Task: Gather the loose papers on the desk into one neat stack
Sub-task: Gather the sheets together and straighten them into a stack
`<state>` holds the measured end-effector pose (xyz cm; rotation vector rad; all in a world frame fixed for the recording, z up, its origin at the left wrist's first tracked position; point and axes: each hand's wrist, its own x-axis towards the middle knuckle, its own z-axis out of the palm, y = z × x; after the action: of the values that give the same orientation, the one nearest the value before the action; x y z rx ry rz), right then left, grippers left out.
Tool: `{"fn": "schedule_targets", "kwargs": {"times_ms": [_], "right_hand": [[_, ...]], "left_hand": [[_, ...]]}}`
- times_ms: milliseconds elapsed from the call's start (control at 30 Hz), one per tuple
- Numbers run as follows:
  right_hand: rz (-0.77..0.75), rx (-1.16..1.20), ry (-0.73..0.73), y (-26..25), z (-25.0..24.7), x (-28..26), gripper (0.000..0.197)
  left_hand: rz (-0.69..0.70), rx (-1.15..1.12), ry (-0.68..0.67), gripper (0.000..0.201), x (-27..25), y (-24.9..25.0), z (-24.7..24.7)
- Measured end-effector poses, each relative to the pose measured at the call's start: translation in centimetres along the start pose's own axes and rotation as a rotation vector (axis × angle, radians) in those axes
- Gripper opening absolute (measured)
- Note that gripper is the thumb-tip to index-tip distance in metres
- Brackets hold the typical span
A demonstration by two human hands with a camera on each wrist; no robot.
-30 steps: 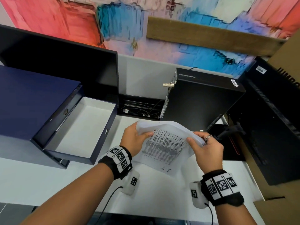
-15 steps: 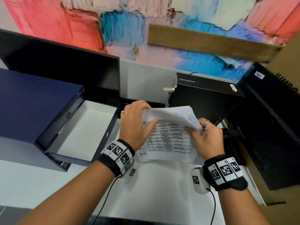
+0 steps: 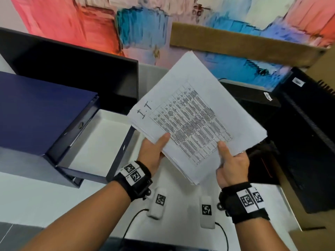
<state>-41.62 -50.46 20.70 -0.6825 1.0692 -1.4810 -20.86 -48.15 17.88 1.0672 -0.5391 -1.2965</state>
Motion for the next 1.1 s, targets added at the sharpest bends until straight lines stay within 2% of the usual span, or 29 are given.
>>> {"fn": "schedule_targets", "kwargs": {"times_ms": [100, 233, 333, 500, 633, 767, 967, 1100], "right_hand": [[0.027, 0.001, -0.05, 0.8, -1.7, 0.0, 0.044], [0.046, -0.06, -0.035, 0.0, -4.6, 1.3, 0.052], [0.024, -0.189, -0.107, -1.1, -5.2, 1.7, 0.053], [-0.086, -0.428, -0.239, -2.3, -3.3, 2.3, 0.046], [-0.125, -0.34, -0.223, -2.3, -1.9, 2.1, 0.035], [-0.216, -0.436, -0.204, -0.9, -1.7, 0.6, 0.033], [-0.151, -0.529, -0.141, 3.3, -2.9, -1.0, 0.031], [-0.097, -0.489, -0.071, 4.2, -3.1, -1.2, 0.021]], "left_hand": [[0.144, 0.131, 0.015, 0.04, -0.2, 0.7, -0.6], [0.326, 0.324, 0.022, 0.029, -0.8, 2.1, -1.0], [0.401, 0.391, -0.03, 0.028, -0.6, 3.4, -1.2], [0.427, 0.619, -0.072, 0.024, 0.5, 4.3, -1.1], [0.456, 0.664, -0.08, 0.031, 0.5, 3.6, -1.3], [0.513, 0.697, -0.036, 0.032, -0.1, 2.3, -1.5], [0.332, 0.754, -0.061, 0.037, 0.0, -1.1, -4.0], [0.318, 0.699, -0.063, 0.021, 0.1, -1.6, -4.3]]}}
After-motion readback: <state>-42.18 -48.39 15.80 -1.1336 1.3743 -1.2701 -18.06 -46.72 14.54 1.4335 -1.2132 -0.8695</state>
